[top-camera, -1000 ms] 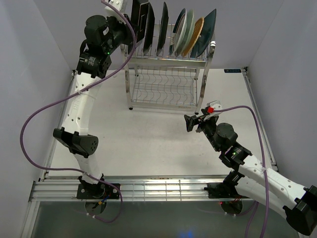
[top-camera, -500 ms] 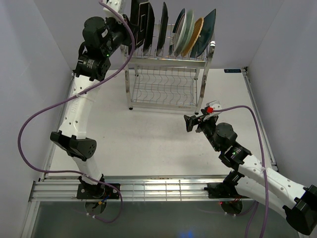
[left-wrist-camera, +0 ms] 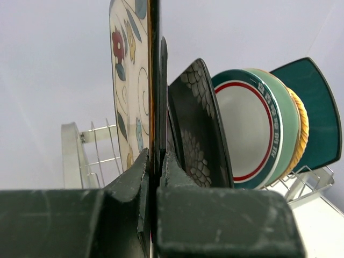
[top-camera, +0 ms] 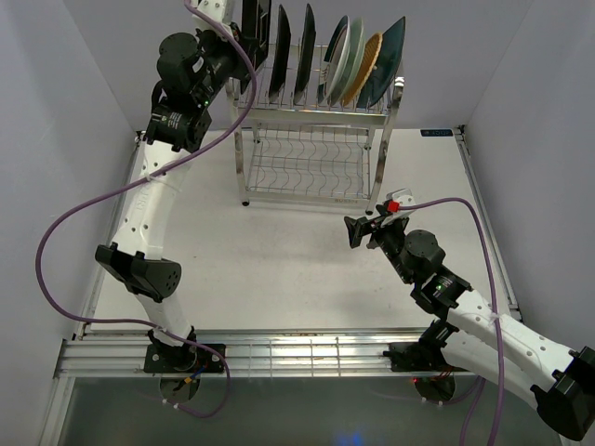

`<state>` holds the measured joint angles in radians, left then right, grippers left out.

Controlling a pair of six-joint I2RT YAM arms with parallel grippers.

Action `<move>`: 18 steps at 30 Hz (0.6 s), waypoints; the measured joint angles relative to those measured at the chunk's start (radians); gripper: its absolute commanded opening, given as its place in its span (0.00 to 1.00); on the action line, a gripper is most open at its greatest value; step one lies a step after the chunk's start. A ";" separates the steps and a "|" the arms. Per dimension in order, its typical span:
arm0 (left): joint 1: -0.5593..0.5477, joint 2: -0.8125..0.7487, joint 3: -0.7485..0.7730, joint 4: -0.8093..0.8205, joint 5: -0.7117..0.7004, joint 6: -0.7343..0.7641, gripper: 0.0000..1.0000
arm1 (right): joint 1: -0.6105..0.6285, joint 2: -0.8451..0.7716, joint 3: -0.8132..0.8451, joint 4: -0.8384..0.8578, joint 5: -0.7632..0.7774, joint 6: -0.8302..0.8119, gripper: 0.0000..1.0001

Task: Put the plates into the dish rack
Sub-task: Insert the plate into the dish rack.

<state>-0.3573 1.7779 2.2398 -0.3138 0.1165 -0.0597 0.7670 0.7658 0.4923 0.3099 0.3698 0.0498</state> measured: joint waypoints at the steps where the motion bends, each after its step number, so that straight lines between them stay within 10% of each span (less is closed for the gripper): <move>1: 0.000 0.000 0.000 0.008 -0.004 0.002 0.00 | 0.000 0.000 0.000 0.000 -0.001 0.000 0.90; 18: 0.002 0.000 0.024 0.004 -0.027 0.034 0.00 | 0.000 0.011 0.000 -0.001 -0.006 0.000 0.90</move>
<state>-0.3553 1.7779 2.2642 -0.3096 0.0891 -0.0257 0.7670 0.7773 0.4923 0.3092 0.3641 0.0498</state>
